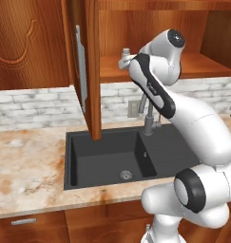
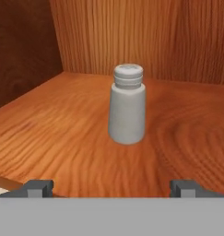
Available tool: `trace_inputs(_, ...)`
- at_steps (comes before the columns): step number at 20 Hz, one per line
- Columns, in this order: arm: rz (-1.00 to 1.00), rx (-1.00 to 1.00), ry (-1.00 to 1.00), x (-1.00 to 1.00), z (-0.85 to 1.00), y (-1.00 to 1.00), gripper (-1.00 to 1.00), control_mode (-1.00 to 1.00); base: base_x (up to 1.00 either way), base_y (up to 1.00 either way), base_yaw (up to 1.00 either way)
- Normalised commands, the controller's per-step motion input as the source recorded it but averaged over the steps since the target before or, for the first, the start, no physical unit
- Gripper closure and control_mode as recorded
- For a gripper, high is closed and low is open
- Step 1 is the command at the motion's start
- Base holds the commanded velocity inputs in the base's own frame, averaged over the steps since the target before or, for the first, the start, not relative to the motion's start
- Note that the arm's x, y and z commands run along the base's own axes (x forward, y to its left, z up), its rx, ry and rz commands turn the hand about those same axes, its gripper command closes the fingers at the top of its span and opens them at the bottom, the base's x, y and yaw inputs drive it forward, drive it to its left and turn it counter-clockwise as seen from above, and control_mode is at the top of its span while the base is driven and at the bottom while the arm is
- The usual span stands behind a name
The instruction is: Move the shaker and mayonnaise from the cabinet to the dining counter.
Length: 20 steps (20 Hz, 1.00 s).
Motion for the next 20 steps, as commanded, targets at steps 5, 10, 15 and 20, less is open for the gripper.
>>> trace_inputs(5, 0.0, 0.0, 0.0, 0.36, 0.0, 0.0, -1.0, -1.0, 0.0, 0.0, 0.0)
trace_inputs(10, 0.0, 0.0, 0.0, 0.35, 0.0, 0.0, -1.0, -1.0, 0.0, 0.0, 0.0)
trace_inputs(15, 0.0, 0.0, 0.0, 0.32, -0.02, 0.03, -1.0, -1.0, 0.0, 0.0, 0.0)
trace_inputs(20, 0.0, 0.0, 0.0, 0.25, -0.02, 0.04, -1.0, -1.0, 0.0, 0.0, 0.0)
